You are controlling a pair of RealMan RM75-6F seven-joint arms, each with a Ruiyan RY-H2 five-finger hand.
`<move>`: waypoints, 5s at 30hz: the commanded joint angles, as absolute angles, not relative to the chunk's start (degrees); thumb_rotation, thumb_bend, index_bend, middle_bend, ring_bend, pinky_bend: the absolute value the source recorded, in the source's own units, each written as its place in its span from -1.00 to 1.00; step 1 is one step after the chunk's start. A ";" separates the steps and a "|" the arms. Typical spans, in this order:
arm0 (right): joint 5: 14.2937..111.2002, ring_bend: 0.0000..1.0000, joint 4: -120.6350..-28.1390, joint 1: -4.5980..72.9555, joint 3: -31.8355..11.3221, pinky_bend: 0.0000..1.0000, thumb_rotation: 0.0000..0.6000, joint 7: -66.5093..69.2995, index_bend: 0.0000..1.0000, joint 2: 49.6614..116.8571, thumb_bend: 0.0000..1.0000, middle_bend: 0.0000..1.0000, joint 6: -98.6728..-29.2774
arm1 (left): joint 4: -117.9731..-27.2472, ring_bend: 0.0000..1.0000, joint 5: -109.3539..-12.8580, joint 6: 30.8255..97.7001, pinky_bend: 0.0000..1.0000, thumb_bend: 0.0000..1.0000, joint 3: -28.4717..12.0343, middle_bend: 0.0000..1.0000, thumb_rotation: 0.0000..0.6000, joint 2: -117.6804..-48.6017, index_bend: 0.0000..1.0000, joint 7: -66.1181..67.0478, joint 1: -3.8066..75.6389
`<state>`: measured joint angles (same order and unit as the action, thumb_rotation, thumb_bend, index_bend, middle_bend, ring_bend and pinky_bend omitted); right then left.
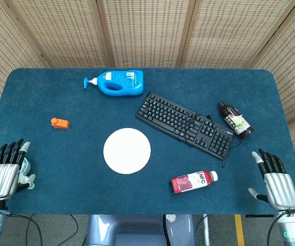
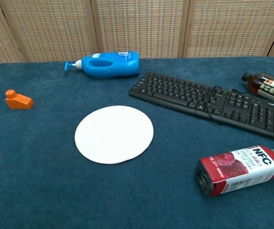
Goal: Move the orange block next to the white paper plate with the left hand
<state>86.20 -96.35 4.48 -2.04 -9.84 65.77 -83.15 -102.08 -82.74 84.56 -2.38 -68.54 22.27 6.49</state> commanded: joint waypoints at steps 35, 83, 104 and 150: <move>84.28 -1.00 -96.51 5.01 -2.04 -0.88 1.00 -10.94 -0.90 65.90 -1.00 -1.00 -81.06 | -95.58 -1.00 -55.50 58.09 -1.00 -0.45 -15.40 -1.00 1.00 -61.98 -0.98 21.49 22.71; 76.48 -1.00 -92.21 7.50 -3.66 -0.88 1.00 -12.76 -0.90 68.37 -1.00 -1.00 -74.98 | -50.53 -1.00 -31.68 34.00 -1.00 -0.39 -9.87 -1.00 1.00 -87.46 -0.47 27.84 47.00; 76.13 -1.00 -92.41 7.56 -3.71 -0.88 1.00 -11.37 -0.90 67.77 -1.00 -1.00 -75.00 | -42.69 -1.00 -33.34 31.48 -0.99 -0.17 -9.24 -1.00 1.00 -94.25 0.10 25.88 48.09; 78.18 -1.00 -94.64 6.60 -3.46 -0.88 1.00 -9.74 -0.90 66.22 -1.00 -1.00 -77.93 | -54.34 -1.00 -93.84 56.34 -0.99 -0.07 4.96 -1.00 1.00 -85.71 0.29 -8.22 43.00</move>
